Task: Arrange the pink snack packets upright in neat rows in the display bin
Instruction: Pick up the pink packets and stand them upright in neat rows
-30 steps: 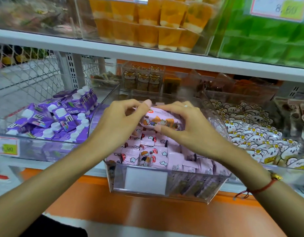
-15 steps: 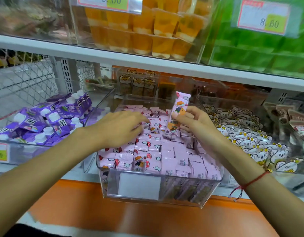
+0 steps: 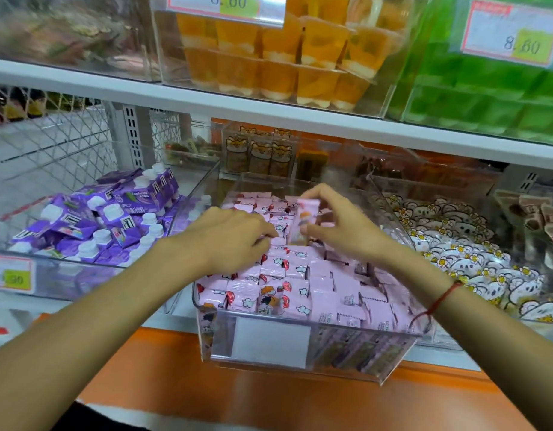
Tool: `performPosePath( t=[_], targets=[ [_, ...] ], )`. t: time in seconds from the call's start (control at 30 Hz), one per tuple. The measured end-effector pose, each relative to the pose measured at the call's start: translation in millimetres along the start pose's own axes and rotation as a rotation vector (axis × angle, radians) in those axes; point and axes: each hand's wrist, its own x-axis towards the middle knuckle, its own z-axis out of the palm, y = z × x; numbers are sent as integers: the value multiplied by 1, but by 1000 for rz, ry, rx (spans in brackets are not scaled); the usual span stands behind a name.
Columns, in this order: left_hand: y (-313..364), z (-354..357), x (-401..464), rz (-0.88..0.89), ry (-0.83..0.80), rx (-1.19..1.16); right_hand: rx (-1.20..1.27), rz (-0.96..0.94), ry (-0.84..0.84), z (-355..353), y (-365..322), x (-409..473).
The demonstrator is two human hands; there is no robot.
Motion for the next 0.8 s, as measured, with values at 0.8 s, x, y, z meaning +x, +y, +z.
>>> performPosePath(
  t=[0.8],
  targets=[
    [6, 2, -6, 116, 45, -39, -376, 19, -272, 17, 17, -24]
  ],
)
